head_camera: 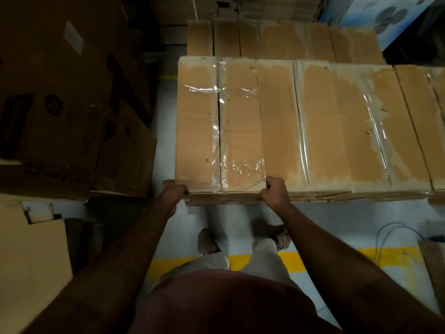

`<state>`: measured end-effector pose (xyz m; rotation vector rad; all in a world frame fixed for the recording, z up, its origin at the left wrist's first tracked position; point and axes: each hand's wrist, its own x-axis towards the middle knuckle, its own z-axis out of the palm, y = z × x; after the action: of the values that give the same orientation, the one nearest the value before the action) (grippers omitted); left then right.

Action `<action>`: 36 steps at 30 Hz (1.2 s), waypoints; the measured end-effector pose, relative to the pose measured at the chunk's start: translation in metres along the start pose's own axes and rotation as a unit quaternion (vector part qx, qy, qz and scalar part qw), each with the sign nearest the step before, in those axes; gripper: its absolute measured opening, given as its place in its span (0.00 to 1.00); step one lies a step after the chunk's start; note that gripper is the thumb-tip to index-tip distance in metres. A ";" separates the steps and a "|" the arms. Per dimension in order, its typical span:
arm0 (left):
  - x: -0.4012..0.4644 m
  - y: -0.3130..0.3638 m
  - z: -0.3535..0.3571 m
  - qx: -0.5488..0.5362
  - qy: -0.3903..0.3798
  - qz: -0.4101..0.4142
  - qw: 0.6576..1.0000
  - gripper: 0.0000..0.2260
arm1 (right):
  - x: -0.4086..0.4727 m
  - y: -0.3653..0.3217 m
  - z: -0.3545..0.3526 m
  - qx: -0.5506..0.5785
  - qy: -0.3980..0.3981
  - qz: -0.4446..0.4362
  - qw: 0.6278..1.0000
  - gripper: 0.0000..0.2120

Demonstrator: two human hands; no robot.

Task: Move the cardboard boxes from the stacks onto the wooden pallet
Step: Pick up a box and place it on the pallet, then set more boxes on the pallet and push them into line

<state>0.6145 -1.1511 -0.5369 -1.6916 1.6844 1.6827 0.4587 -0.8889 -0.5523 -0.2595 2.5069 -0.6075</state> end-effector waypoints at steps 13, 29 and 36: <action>-0.008 -0.007 0.008 -0.013 -0.016 0.010 1.000 0.24 | -0.015 0.003 -0.006 -0.033 -0.020 -0.075 0.996 0.07; -0.081 0.011 0.049 0.041 0.018 0.085 0.995 0.27 | -0.055 0.017 -0.048 0.087 -0.023 -0.028 0.996 0.20; -0.166 0.039 0.121 0.067 -0.019 0.210 0.975 0.23 | -0.085 0.061 -0.108 0.172 -0.025 -0.087 0.981 0.22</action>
<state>0.5711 -0.9804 -0.4242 -1.2983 2.1991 1.7022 0.4673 -0.7696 -0.4612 -0.3586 2.2955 -1.0763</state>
